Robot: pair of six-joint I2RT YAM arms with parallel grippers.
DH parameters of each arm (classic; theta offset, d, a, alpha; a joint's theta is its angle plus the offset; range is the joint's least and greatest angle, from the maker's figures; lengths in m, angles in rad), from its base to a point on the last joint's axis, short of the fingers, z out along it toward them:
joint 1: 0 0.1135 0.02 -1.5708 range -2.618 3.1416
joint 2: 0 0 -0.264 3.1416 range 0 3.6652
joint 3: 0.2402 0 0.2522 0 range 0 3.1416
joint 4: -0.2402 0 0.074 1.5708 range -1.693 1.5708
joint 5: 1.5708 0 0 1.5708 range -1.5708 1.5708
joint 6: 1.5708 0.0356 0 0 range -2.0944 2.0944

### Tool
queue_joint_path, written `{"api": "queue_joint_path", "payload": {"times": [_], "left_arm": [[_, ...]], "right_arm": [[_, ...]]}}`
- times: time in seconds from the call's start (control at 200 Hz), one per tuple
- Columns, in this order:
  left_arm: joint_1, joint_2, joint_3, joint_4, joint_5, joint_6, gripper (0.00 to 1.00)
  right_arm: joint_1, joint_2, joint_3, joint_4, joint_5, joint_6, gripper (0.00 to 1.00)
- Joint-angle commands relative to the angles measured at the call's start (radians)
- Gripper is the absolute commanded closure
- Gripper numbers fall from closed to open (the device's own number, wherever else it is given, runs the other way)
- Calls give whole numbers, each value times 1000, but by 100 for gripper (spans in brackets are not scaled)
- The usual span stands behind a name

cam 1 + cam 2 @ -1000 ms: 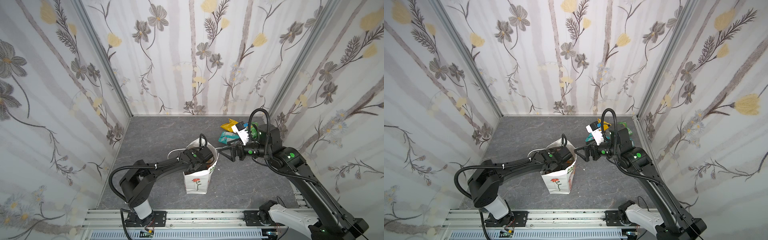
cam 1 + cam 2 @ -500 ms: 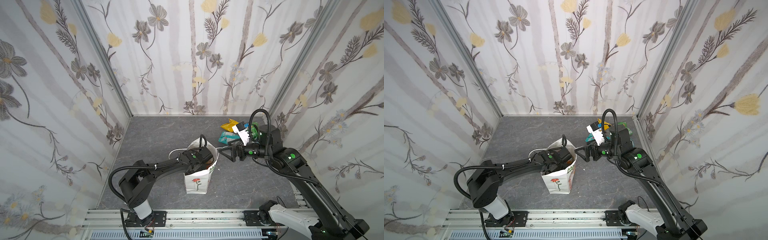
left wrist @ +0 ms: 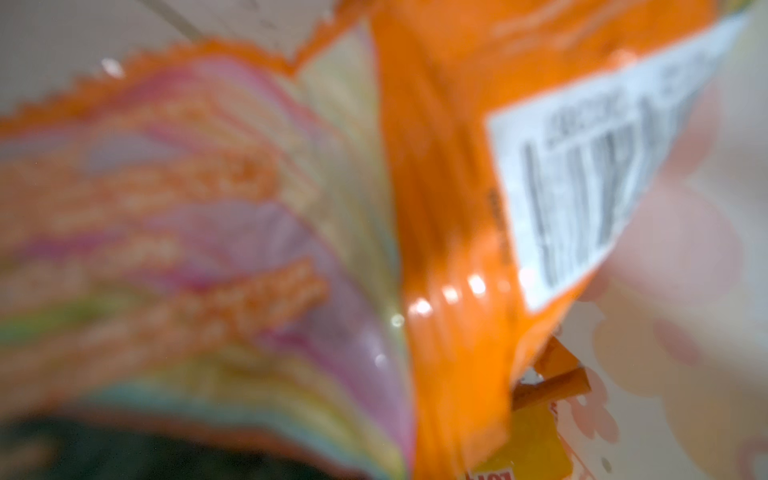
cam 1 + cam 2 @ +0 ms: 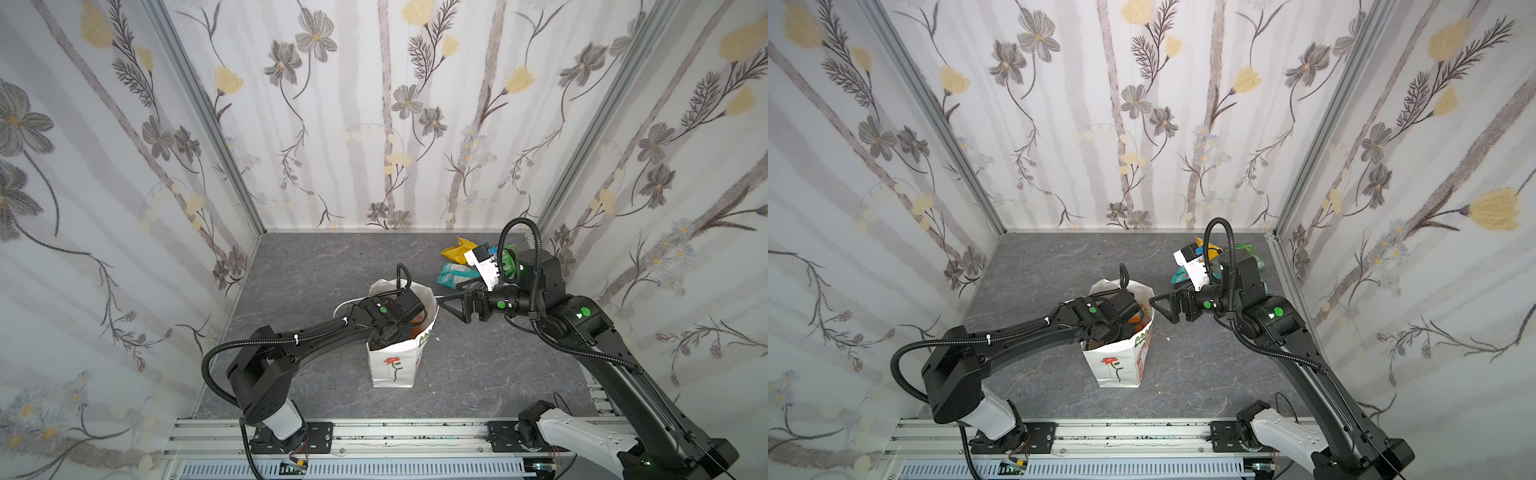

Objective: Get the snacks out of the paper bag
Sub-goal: 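Lift the orange packet upward inside the bag with the left gripper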

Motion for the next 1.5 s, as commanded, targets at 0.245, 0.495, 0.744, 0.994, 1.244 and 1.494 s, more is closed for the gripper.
{"api": "queue_joint_path", "payload": {"times": [0.245, 0.495, 0.744, 0.994, 1.244, 1.494], "left_arm": [[2, -55, 36, -25, -18, -6, 100], [3, -90, 43, -36, -30, -6, 100], [0, -127, 62, -57, -31, -18, 100], [-2, -182, 87, -67, -44, -15, 100], [-1, -212, 117, -82, -60, -9, 100], [-1, -251, 159, -99, -69, 6, 100]], "right_arm": [[0, -6, 7, 37, 23, 14, 0], [-1, -16, 11, 38, 30, 20, 0], [-2, -29, 21, 44, 37, 28, 0], [-1, -43, 24, 54, 39, 41, 0], [-2, -54, 33, 56, 42, 49, 0], [-2, -72, 43, 70, 59, 66, 0]]}}
